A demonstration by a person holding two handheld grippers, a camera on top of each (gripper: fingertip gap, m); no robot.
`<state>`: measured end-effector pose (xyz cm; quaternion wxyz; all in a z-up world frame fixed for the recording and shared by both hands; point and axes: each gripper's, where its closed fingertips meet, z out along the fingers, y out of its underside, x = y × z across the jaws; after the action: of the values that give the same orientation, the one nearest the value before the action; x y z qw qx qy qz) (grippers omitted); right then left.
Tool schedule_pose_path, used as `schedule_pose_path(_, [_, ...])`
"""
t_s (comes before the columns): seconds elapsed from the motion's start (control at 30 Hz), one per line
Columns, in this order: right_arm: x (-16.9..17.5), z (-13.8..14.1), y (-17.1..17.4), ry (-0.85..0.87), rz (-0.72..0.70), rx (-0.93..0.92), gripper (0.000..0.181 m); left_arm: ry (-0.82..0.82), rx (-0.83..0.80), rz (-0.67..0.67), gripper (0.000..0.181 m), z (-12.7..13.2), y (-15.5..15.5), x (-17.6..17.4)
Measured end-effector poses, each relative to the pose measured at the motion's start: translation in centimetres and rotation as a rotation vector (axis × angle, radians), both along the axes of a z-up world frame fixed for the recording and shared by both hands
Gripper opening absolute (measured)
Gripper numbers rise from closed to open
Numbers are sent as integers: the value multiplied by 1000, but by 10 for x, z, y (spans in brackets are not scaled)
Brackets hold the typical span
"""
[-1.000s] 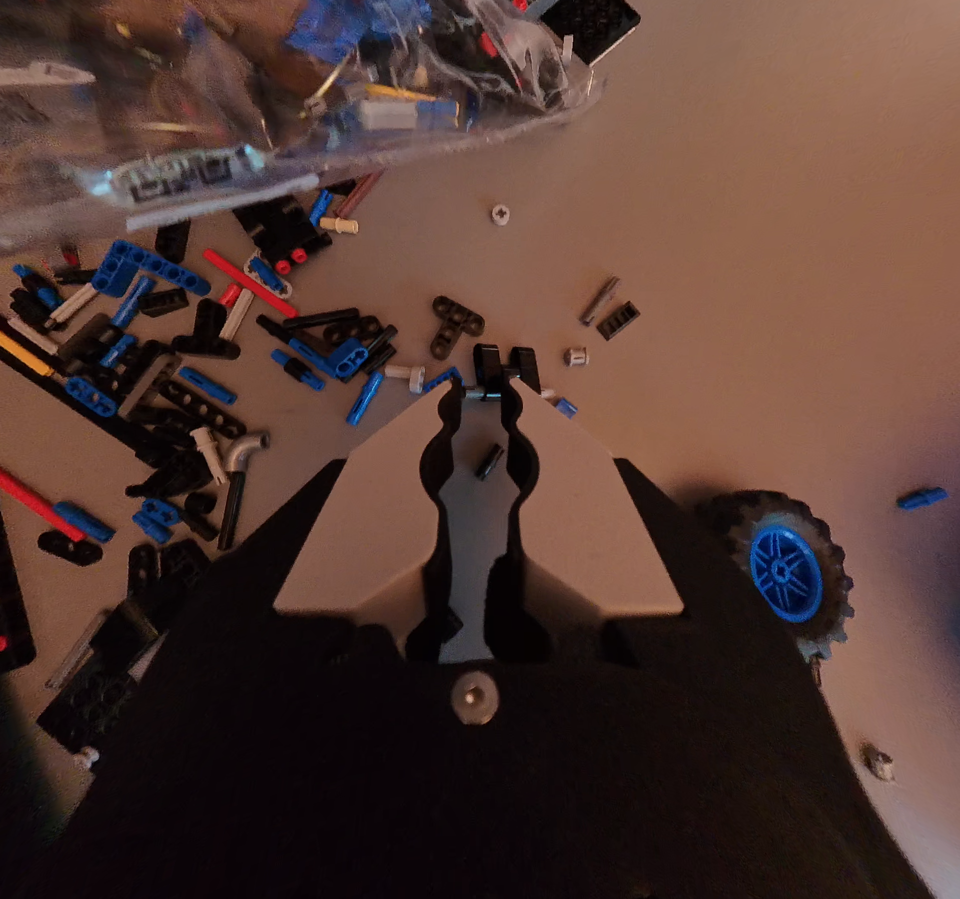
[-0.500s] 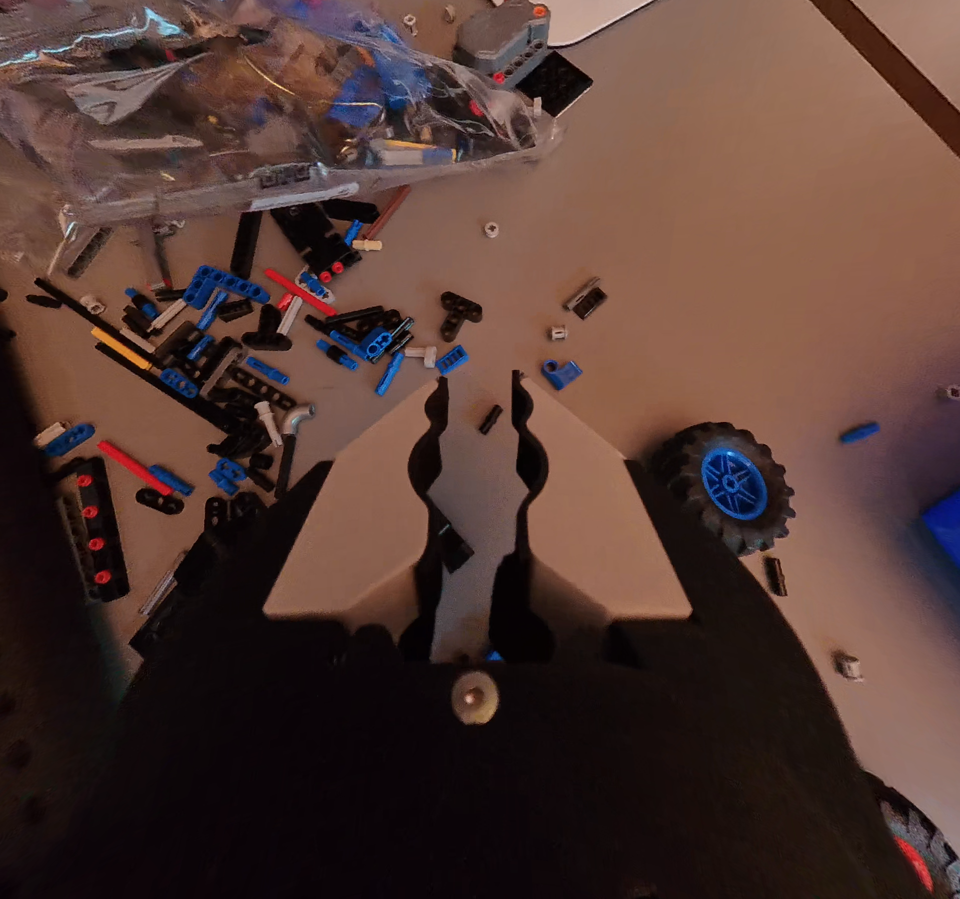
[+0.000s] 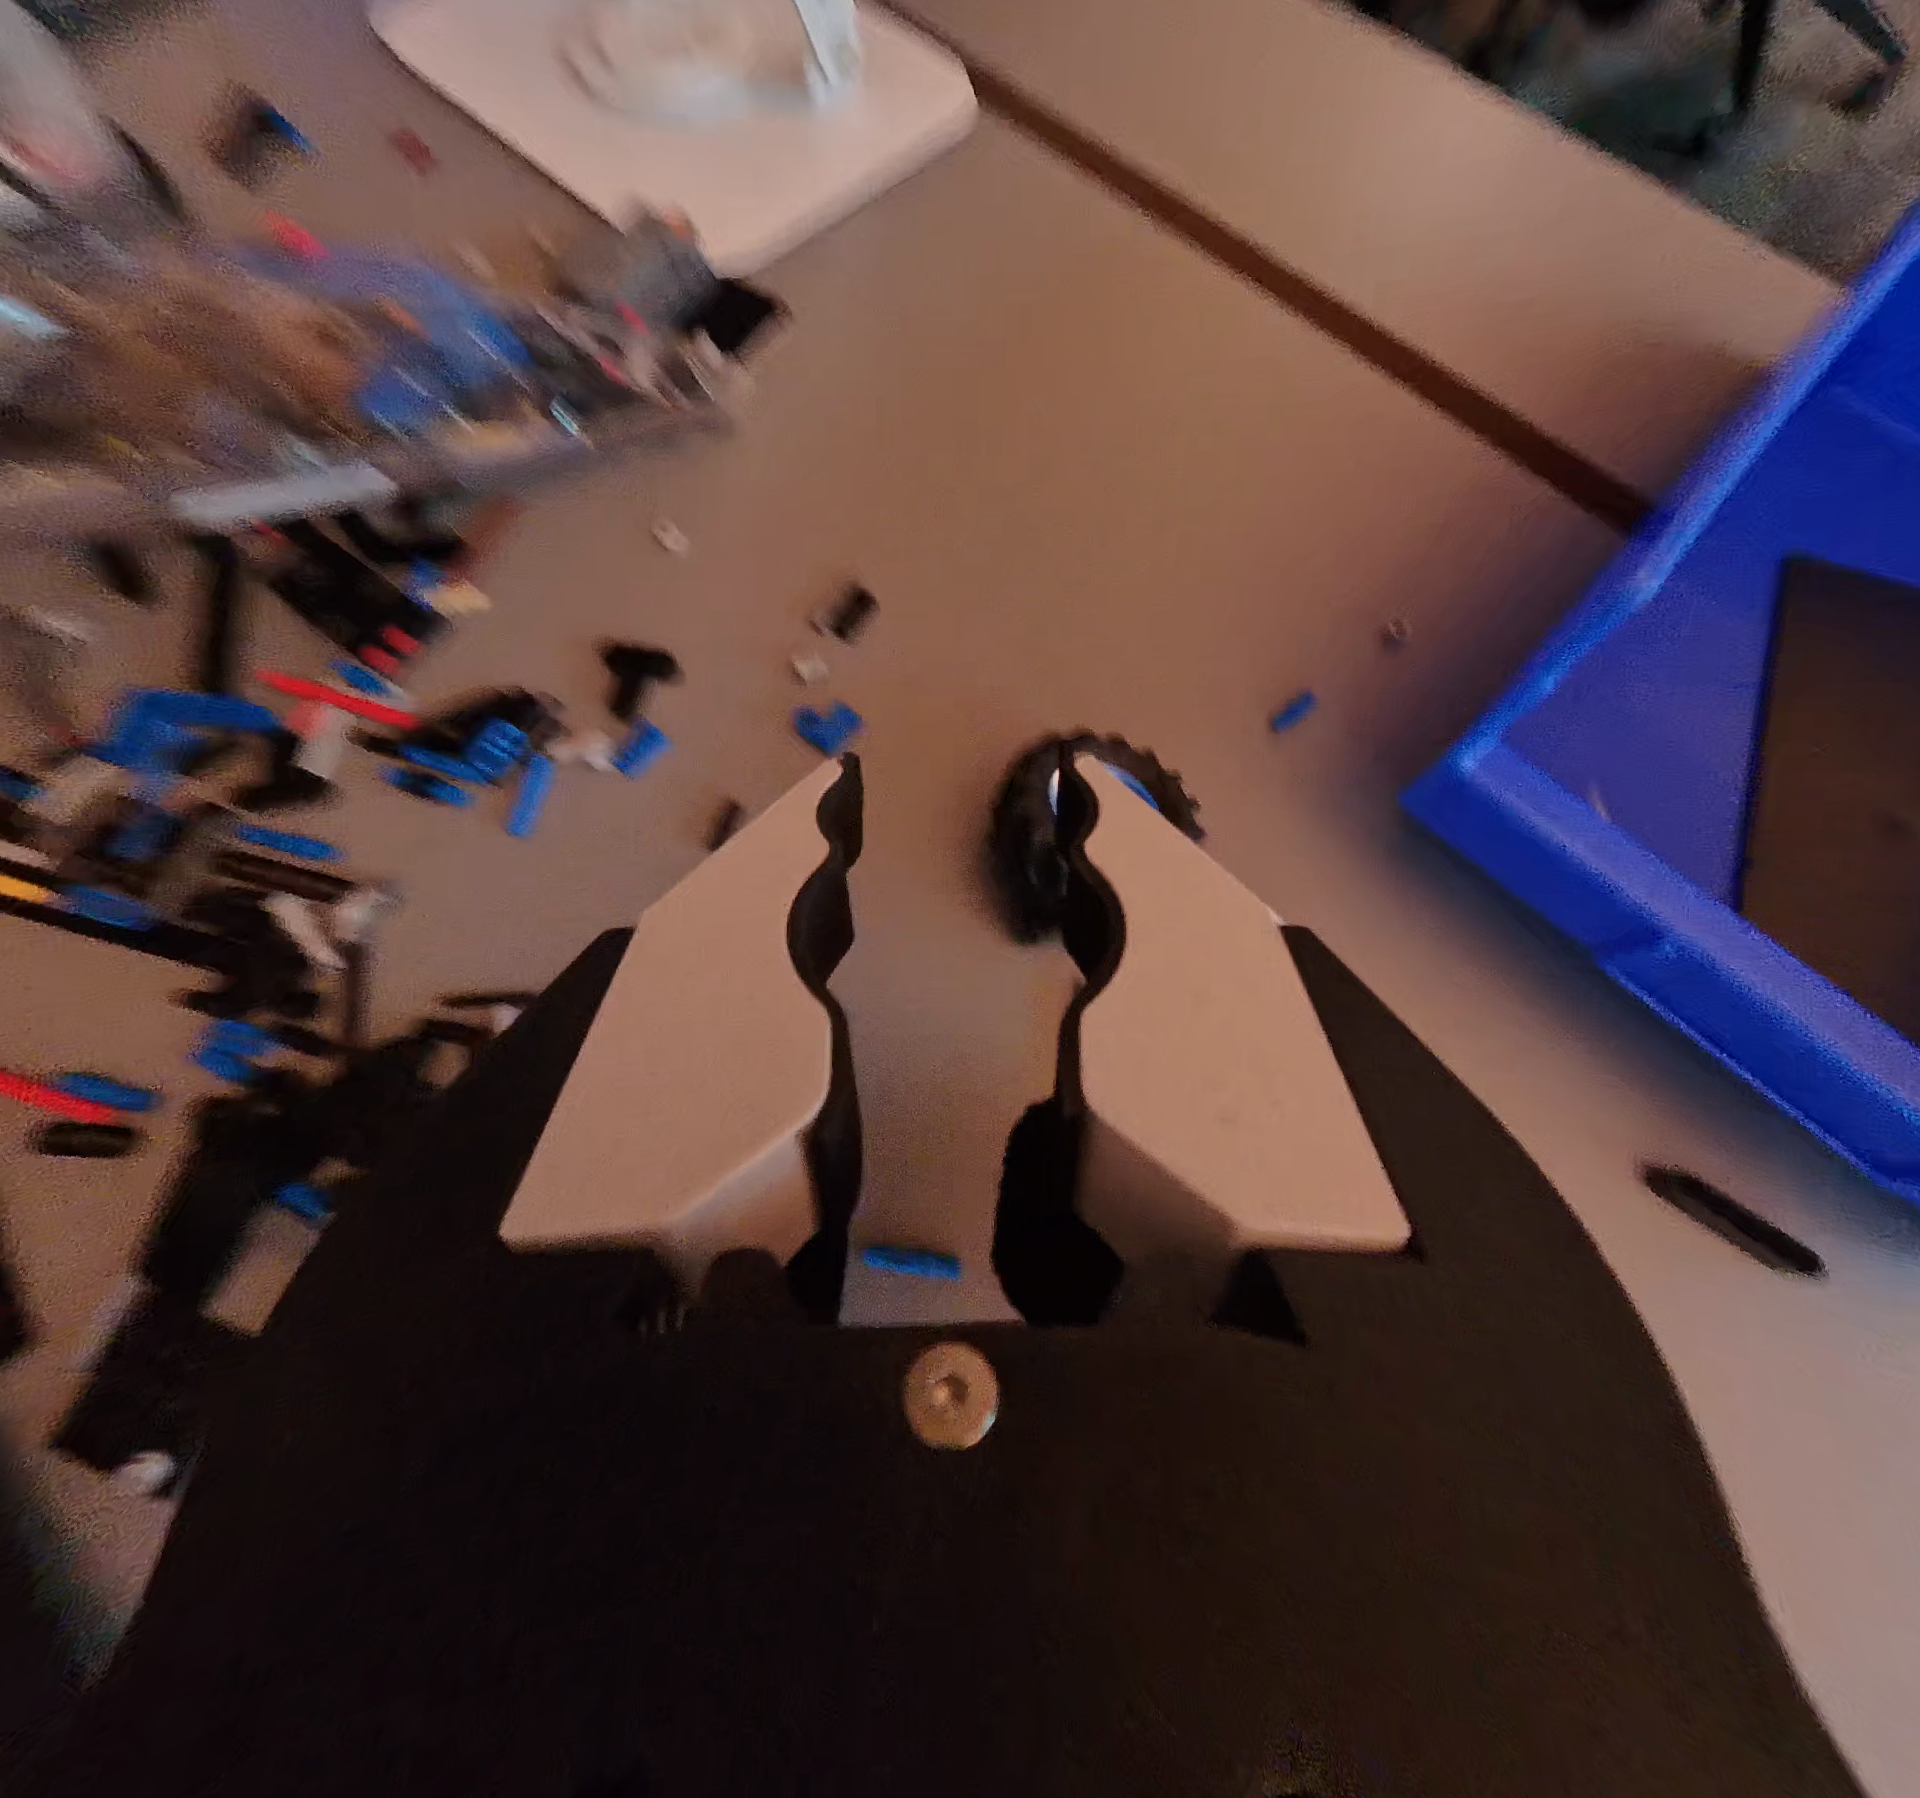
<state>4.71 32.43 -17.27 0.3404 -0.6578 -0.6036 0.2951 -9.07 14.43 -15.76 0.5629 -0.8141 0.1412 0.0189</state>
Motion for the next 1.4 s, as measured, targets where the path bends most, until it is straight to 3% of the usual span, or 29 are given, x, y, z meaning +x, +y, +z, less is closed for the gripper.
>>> schedule_pose_path(0.1, [10, -31, 16, -177, -64, 52, 40, 0, 1, 5, 0, 0, -1, -1])
schedule_pose_path(0.27, [-24, -25, -19, -126, 88, 24, 36, -9, 9, 13, 0, 2, 0, -4])
schedule_pose_path(0.47, [-49, -79, -30, -359, 108, 30, 32, -7, 9, 13, 0, 2, -1, -4])
schedule_pose_path(0.53, [-54, -84, -30, -349, 107, 18, 18, -10, 14, 13, 0, 4, -2, -4])
schedule_pose_path(0.63, [-51, -85, -28, -354, 98, 10, 18, -7, 13, 11, 0, 3, -2, -4])
schedule_pose_path(0.7, [-48, -78, -32, -328, 112, -18, 18, -9, 11, 12, 0, 3, -1, -4])
schedule_pose_path(0.77, [-47, -51, -40, -253, 130, -18, 17, -15, 10, 14, 0, 2, -1, -5])
schedule_pose_path(0.83, [-50, 0, -63, -106, 199, 6, 18, -16, 10, 15, 0, 2, 0, -5])
schedule_pose_path(0.93, [-57, 71, -132, 89, 428, 8, 17, -10, 14, 13, 0, 3, 1, -3])
schedule_pose_path(1.0, [-66, 75, -162, 40, 516, 54, 17, -9, 17, 13, 0, 3, 1, -2])
schedule_pose_path(1.07, [-80, 56, -178, -56, 567, 100, 20, -11, 18, 15, 0, 3, 0, -3])
schedule_pose_path(1.1, [-86, 45, -180, -95, 576, 105, 37, -14, 19, 18, 0, 3, 0, -4])
schedule_pose_path(1.2, [-99, 54, -164, -2, 507, 94, 37, -25, 24, 34, 0, 5, -1, -9])
schedule_pose_path(1.3, [-99, 81, -114, 178, 320, 44, 23, -31, 32, 49, 0, 8, 0, -13])
schedule_pose_path(1.4, [-94, 42, -65, 58, 173, 17, 27, -23, 22, 55, 0, 7, 1, -14])
